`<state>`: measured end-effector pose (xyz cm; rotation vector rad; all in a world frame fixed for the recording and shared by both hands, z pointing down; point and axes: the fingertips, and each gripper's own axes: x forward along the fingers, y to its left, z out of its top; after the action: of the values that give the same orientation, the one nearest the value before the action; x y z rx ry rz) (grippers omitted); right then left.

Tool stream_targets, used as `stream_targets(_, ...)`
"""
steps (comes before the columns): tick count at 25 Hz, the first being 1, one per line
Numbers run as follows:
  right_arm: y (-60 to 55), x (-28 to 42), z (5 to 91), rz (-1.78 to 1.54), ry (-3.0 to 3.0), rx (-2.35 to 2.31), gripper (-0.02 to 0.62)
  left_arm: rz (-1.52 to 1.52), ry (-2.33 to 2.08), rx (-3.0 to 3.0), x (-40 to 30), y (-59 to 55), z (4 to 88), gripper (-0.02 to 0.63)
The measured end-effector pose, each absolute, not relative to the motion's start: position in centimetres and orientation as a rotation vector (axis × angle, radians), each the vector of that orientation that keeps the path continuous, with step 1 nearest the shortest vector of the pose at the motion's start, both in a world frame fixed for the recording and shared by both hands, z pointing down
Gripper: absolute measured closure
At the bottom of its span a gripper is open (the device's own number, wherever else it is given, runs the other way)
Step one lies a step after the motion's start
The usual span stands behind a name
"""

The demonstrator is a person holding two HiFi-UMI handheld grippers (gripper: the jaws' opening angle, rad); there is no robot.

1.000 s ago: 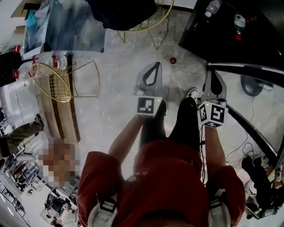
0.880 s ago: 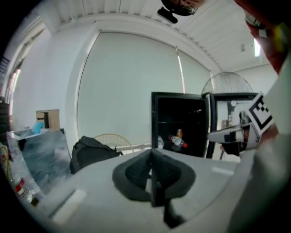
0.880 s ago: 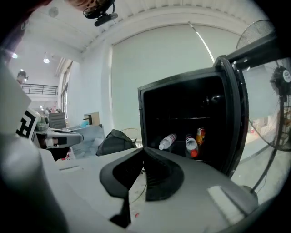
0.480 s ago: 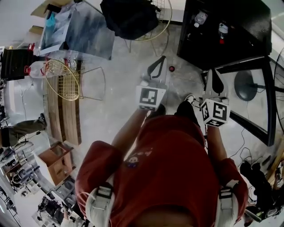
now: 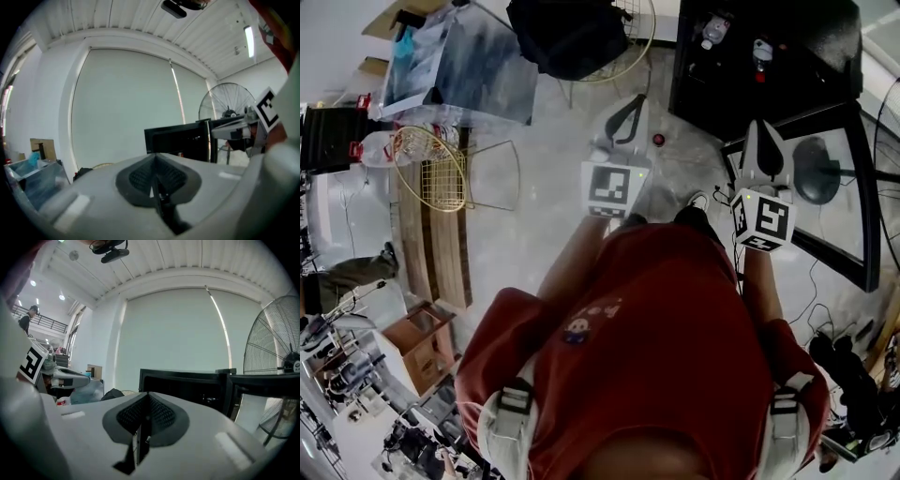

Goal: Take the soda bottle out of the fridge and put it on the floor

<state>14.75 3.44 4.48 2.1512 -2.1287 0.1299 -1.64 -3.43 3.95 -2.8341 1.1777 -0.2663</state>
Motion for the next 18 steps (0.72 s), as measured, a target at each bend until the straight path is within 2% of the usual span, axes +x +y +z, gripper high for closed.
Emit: stream_targets(18, 2.1, 15.5, 5.5, 0.168, -2.110, 2.158, 0.594, -0.286, 1.175, -2.814, -1.8, -4.9, 4.1, 0.606)
